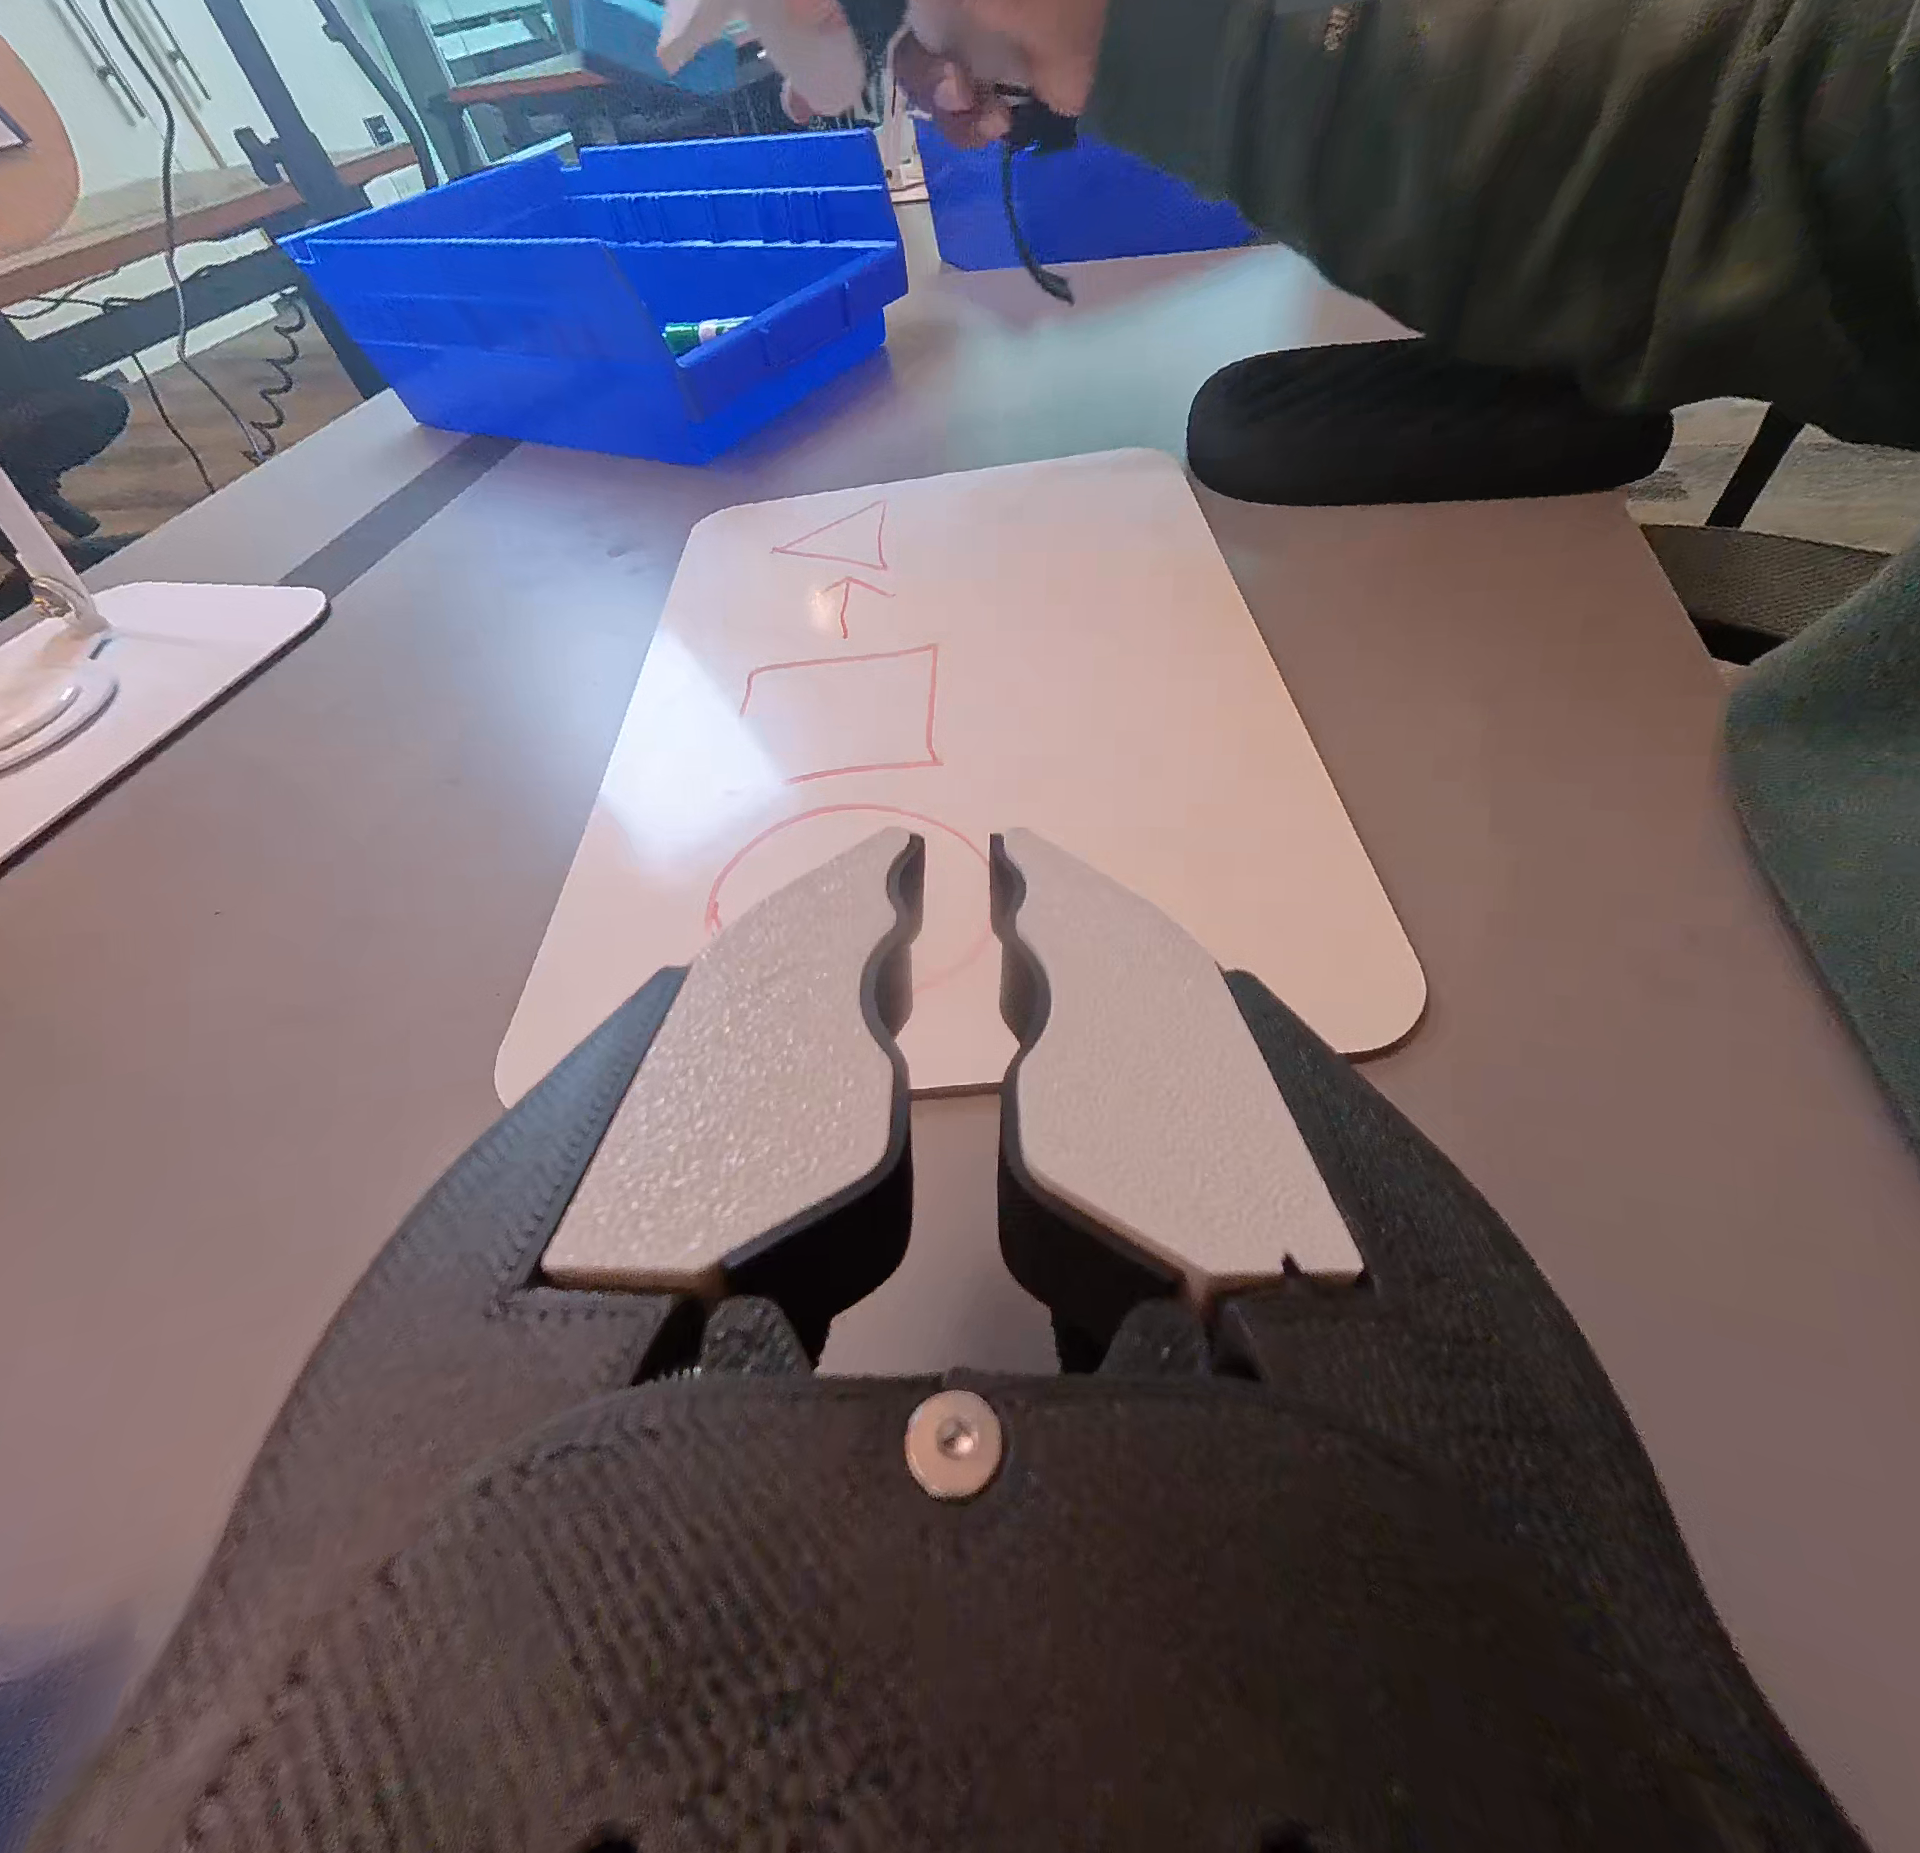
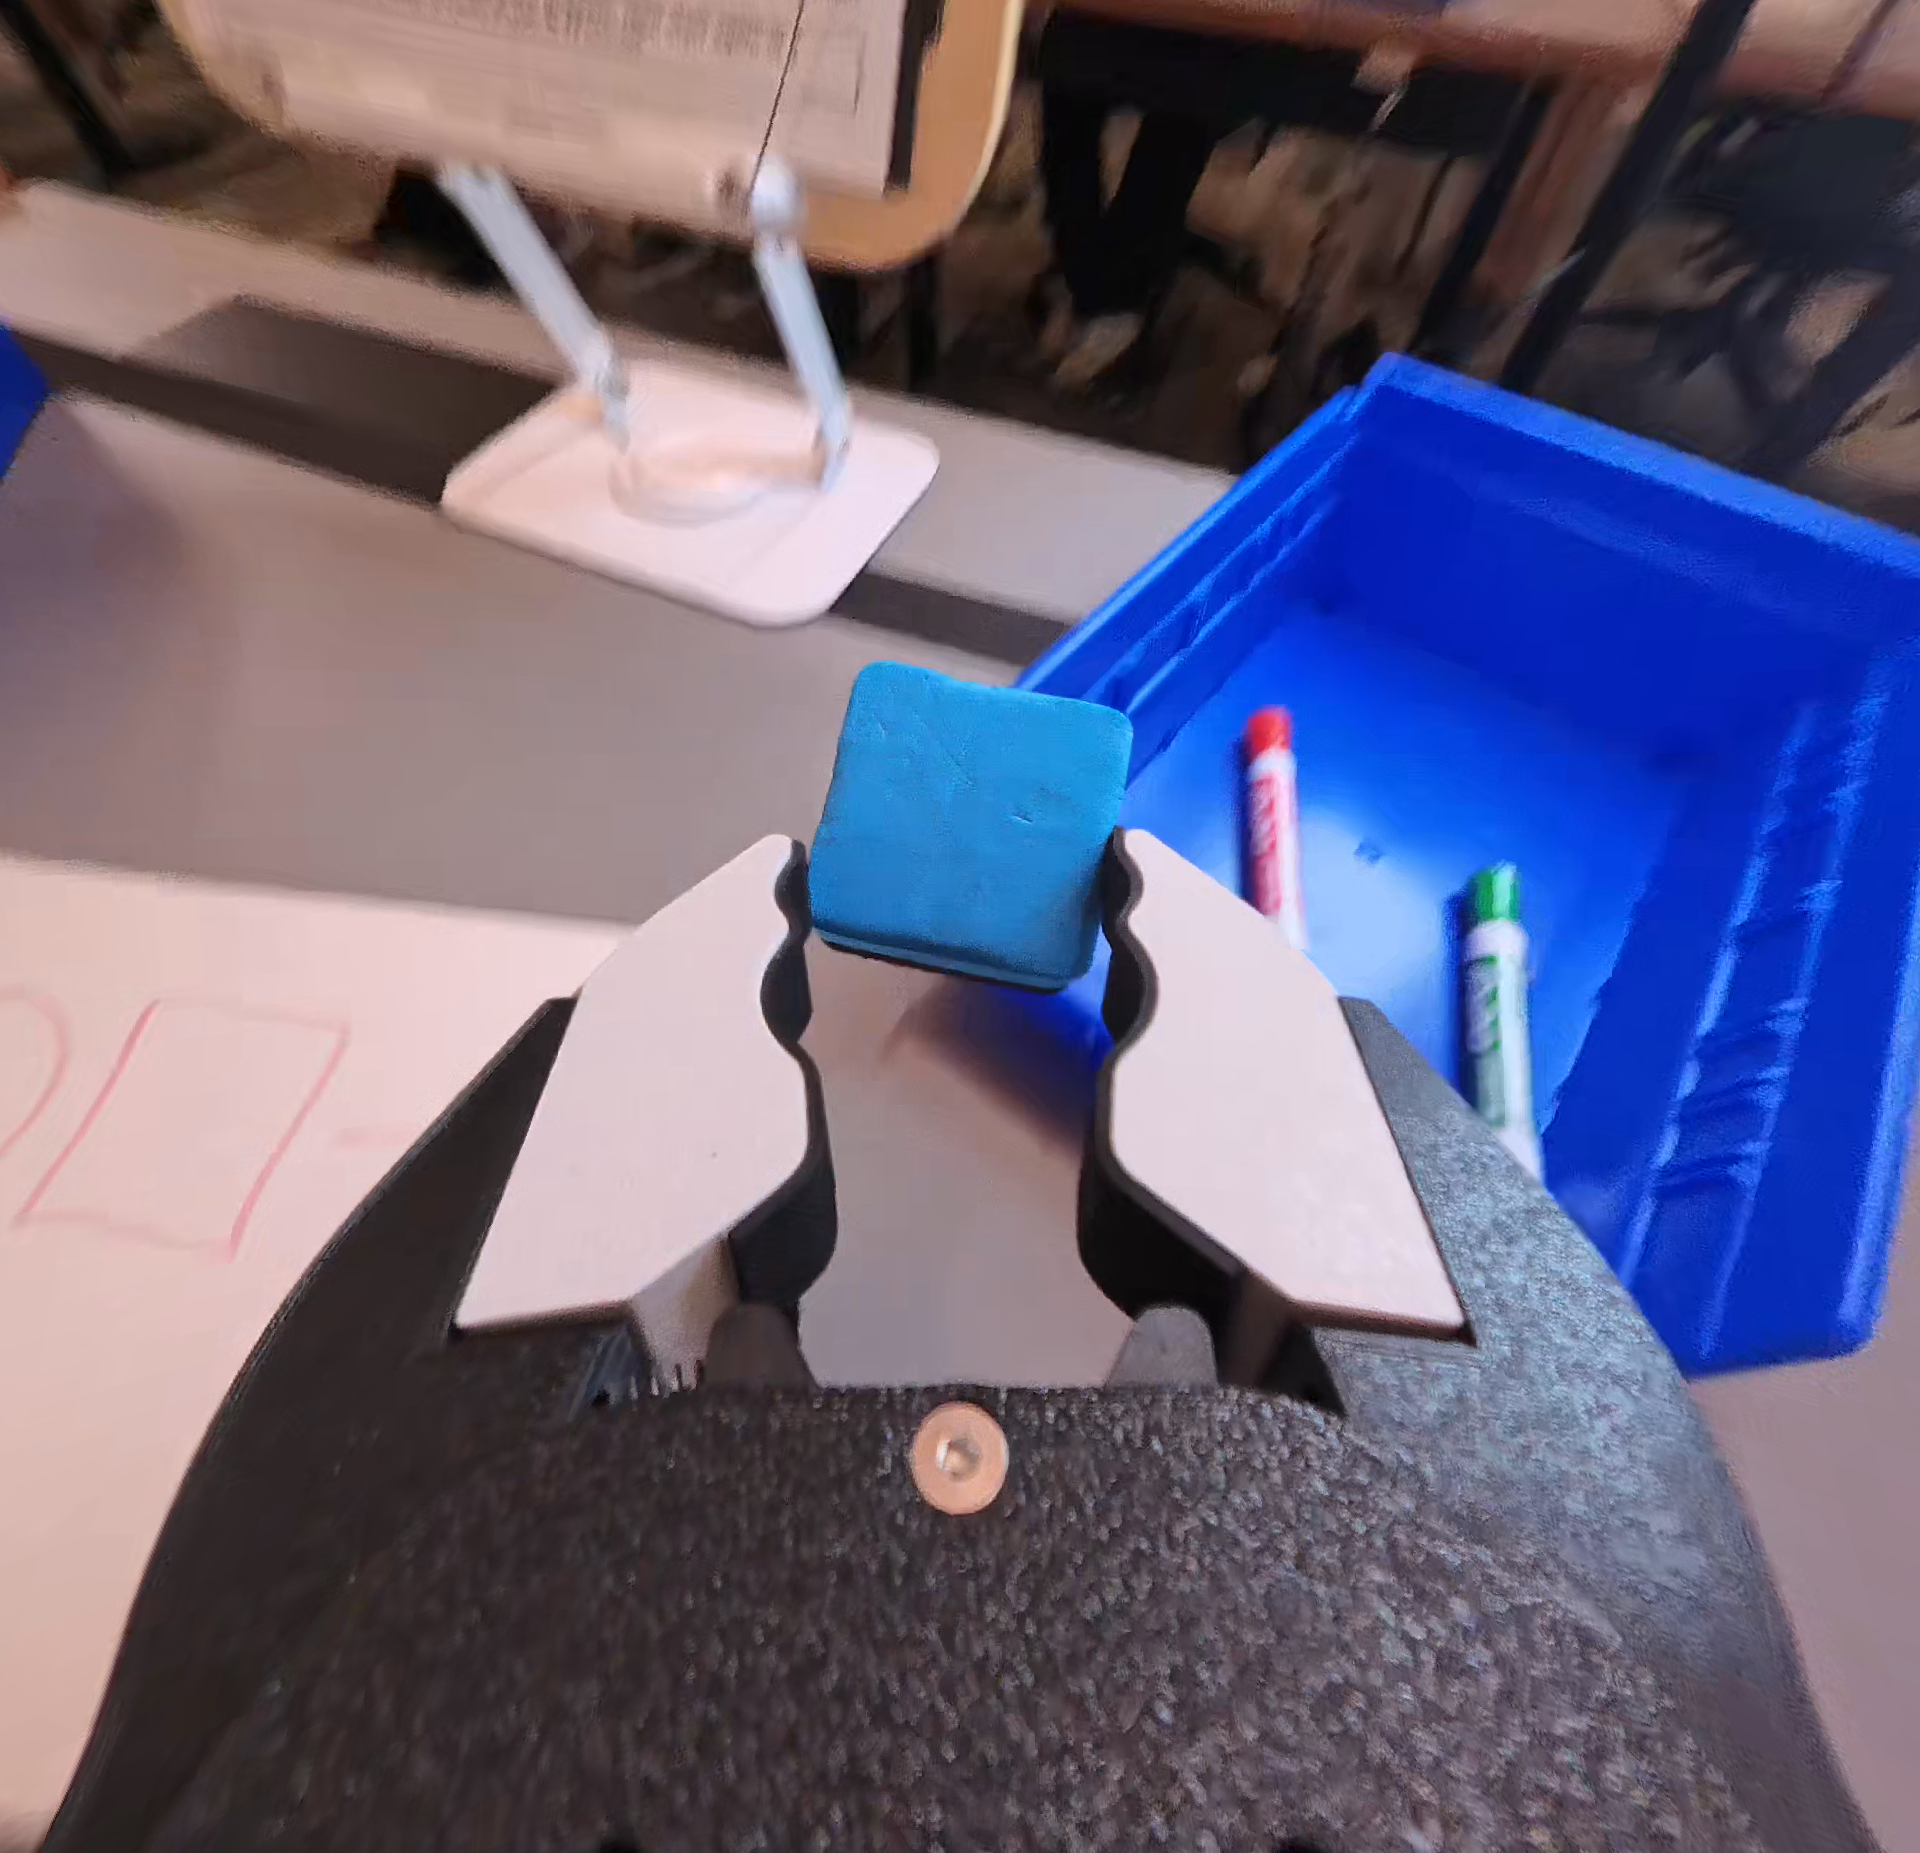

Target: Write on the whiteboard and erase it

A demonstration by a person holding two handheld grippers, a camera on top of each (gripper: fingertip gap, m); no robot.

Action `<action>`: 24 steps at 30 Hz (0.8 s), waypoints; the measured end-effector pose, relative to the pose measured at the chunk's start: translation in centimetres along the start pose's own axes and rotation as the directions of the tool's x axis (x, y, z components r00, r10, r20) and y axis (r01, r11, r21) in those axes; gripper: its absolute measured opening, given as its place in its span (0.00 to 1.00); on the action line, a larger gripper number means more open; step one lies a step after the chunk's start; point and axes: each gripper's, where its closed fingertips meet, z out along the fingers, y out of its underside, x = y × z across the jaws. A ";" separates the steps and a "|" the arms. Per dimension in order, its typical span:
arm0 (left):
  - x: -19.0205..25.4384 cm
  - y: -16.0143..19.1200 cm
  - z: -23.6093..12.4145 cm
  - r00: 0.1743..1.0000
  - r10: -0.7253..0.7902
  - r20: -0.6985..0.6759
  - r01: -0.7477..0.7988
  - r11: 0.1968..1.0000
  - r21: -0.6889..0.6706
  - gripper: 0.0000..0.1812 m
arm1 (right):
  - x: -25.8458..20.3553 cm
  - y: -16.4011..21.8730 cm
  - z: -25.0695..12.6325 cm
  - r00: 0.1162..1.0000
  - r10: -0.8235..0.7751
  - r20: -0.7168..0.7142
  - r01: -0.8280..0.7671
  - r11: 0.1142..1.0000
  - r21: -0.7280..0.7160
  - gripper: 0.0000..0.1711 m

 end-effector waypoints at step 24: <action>5.6 5.0 3.0 0.940 0.274 -0.202 -0.328 0.887 -0.326 0.00 | -10.5 12.9 2.6 0.940 -0.125 0.318 0.275 0.829 -0.487 0.30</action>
